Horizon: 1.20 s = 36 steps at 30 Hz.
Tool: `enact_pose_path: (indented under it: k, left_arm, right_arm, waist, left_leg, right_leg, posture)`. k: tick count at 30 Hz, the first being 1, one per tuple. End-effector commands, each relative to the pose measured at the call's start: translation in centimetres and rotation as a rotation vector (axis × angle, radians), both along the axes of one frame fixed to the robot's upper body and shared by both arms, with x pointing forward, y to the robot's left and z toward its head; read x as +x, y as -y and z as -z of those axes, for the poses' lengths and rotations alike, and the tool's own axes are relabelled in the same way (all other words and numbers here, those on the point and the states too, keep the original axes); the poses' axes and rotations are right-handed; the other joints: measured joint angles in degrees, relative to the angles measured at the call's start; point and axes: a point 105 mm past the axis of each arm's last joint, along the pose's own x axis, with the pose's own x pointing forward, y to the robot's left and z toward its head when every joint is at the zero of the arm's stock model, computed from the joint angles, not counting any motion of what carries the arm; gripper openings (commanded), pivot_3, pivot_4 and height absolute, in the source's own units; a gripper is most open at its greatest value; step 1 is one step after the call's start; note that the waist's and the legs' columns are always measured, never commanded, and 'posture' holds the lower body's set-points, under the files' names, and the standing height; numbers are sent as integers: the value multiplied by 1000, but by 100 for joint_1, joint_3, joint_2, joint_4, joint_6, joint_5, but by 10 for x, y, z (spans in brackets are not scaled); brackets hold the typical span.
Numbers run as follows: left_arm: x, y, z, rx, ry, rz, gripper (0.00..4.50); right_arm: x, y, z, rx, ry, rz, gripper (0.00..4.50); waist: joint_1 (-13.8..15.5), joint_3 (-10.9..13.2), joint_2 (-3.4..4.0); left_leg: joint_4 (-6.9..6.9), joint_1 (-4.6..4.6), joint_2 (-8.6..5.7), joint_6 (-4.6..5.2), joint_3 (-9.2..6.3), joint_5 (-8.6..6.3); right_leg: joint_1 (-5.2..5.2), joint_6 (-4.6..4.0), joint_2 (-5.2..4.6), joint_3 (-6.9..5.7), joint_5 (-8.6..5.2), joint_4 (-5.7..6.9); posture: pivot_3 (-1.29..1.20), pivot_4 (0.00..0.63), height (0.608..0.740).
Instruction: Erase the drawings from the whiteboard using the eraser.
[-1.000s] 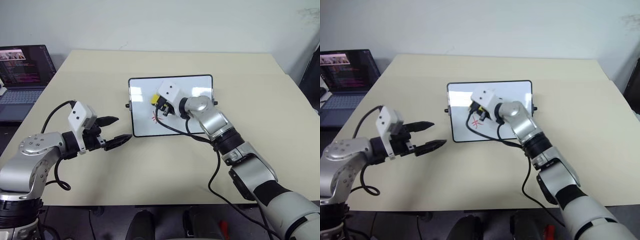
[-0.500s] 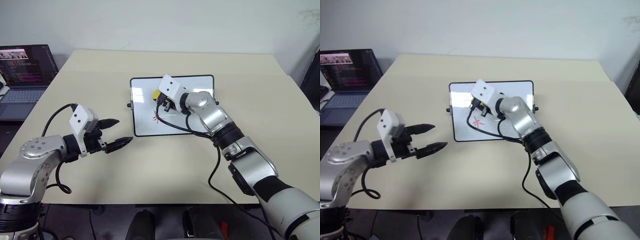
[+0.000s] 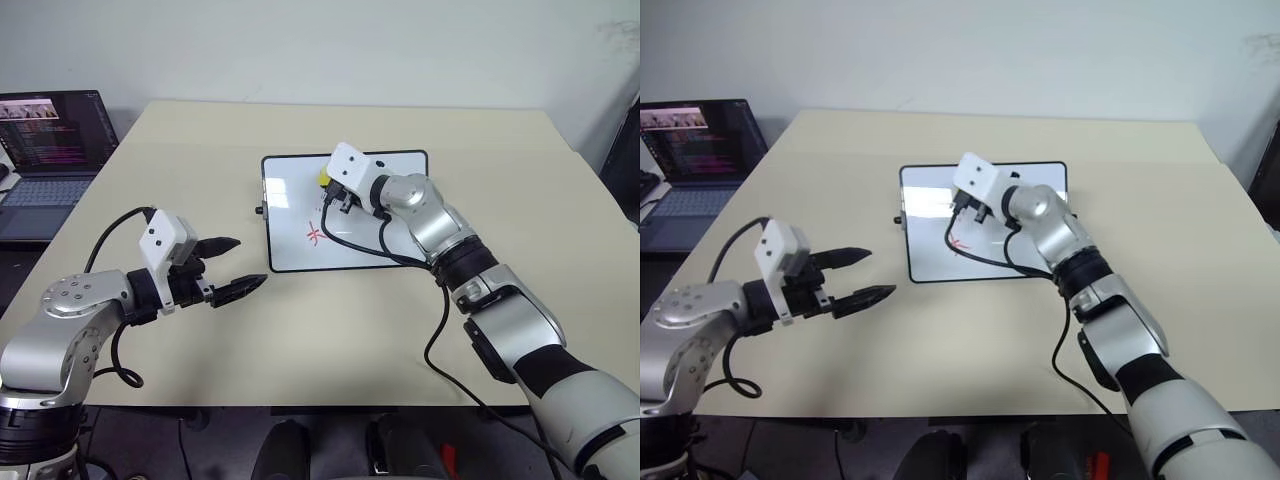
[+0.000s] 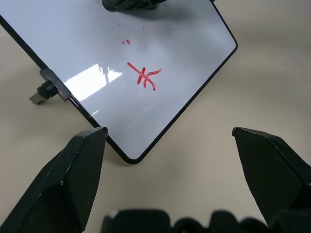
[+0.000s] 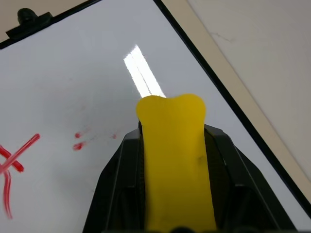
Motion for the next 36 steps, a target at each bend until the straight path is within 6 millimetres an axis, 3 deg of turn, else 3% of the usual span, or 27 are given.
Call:
enact_pose_path:
  k: [1,5,10,12,16,21,24,30,33,36]
  left_arm:
    - [-1,3,-10,8,46,21,4500]
    - [-1,3,-10,8,45,23,4500]
    - [-1,3,-9,8,40,25,4500]
    - [-1,3,-9,8,40,25,4500]
    - [0,4,-9,7,40,25,4500]
    - [-2,4,-8,7,38,25,4500]
    - [-1,3,-8,7,37,25,4500]
    - [-1,3,-8,8,36,26,4500]
    - [0,3,-8,9,37,28,4500]
    - [0,3,-8,10,38,28,4500]
  right_arm:
    - [-9,4,32,-88,-102,-32,1279]
    - [-17,3,45,-148,-110,-65,1279]
    - [3,6,-2,-33,97,45,1279]
    - [5,5,-7,-25,125,49,1279]
    - [3,3,5,-71,99,26,1279]
    - [-16,6,52,-250,-63,-88,1279]
    - [-12,8,46,-251,-20,-64,1279]
    - [8,10,-2,-144,202,50,1278]
    - [10,11,-1,-152,204,52,1278]
    - [6,11,15,-183,139,22,1278]
  waist:
    - [0,0,0]
    - [-1,-1,0]
    - [-3,1,2]
    - [10,1,1]
    - [0,0,0]
    - [-1,-1,-1]
    - [-1,0,0]
    - [13,0,1]
    - [8,0,0]
    - [2,0,0]
  left_leg:
    - [-1,0,1,0,-1,0]
    - [1,4,1,0,-2,0]
    - [9,6,1,2,-1,3]
    - [9,6,0,4,-2,6]
    - [4,2,-1,4,2,5]
    - [-1,4,1,5,-1,4]
    - [1,7,1,5,0,4]
    - [8,12,0,11,-1,11]
    - [7,11,-1,10,0,12]
    - [0,9,0,11,2,10]
  right_leg:
    - [0,0,0,-1,0,0]
    - [3,0,0,-1,0,4]
    - [4,-1,0,0,4,6]
    - [4,-3,1,-1,6,6]
    - [3,-3,0,3,6,0]
    - [2,-3,1,-1,6,0]
    - [3,-3,1,1,6,3]
    - [9,-5,1,0,12,5]
    - [9,-5,1,2,12,1]
    - [6,-7,1,2,11,-1]
  posture:
    - [0,150,740]
    - [0,150,740]
    - [0,150,740]
    - [0,150,740]
    - [0,150,740]
    - [0,150,740]
    - [0,150,740]
    - [0,150,740]
    - [0,150,740]
    - [0,150,740]
